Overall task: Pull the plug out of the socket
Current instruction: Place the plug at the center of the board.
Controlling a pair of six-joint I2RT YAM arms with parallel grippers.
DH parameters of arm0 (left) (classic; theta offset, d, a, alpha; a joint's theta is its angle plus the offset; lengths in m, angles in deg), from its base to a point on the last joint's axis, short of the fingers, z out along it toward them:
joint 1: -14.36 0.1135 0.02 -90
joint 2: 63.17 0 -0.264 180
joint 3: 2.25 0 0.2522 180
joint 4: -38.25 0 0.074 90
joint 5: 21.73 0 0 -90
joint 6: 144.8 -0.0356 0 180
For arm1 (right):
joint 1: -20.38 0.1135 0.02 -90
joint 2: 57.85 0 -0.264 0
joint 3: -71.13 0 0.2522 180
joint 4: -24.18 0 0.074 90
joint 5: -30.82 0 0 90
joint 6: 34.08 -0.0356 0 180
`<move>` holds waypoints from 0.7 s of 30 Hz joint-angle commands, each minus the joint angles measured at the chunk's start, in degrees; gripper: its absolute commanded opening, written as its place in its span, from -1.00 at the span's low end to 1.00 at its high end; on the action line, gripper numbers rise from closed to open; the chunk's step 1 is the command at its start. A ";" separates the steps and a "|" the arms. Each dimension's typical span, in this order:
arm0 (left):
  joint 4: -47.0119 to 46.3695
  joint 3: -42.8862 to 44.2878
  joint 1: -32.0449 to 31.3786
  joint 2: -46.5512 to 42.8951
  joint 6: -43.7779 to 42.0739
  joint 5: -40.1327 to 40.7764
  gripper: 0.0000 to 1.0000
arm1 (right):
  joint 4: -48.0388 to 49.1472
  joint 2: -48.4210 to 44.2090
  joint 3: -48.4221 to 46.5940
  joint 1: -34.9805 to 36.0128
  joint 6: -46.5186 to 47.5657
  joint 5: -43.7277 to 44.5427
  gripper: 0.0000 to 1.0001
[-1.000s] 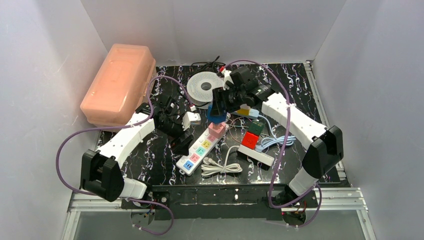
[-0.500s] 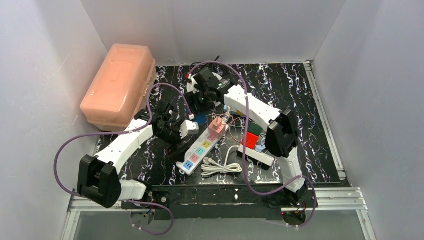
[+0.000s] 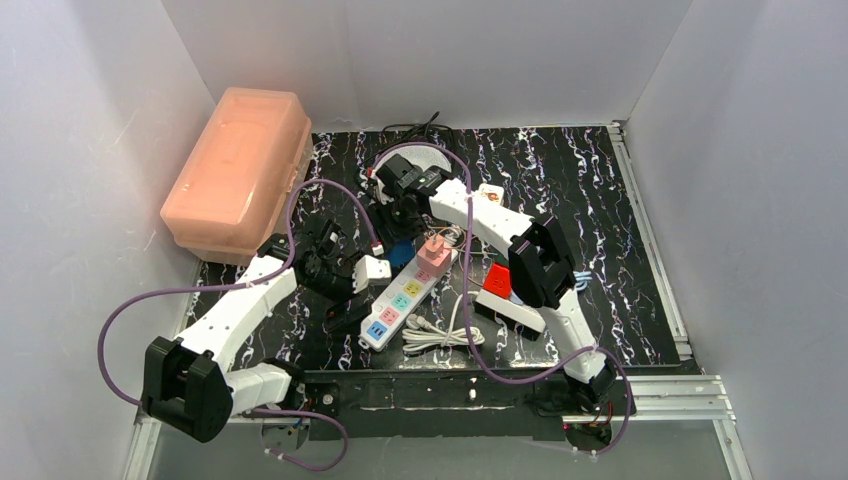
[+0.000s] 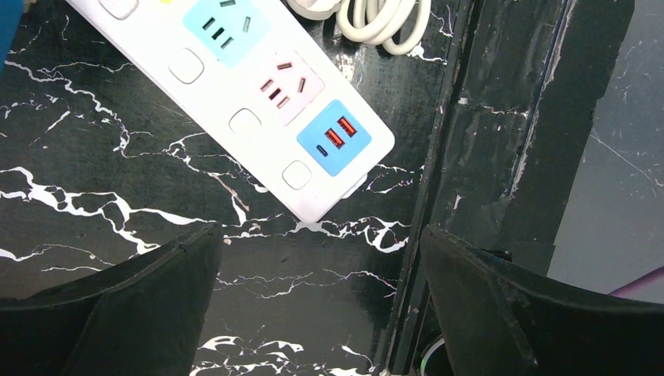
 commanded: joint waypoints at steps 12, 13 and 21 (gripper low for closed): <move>5.05 -0.42 -0.10 -0.22 -2.32 -1.55 0.96 | 0.36 -1.80 -7.15 -0.08 1.82 0.08 0.70; 5.00 -0.29 -0.06 -0.22 -2.17 -1.47 0.96 | -0.27 -1.61 -8.33 -0.08 1.77 0.14 0.72; 4.94 -1.37 -0.05 -1.13 -2.88 -0.99 0.96 | 0.76 -14.04 -4.83 -0.17 3.67 4.52 0.76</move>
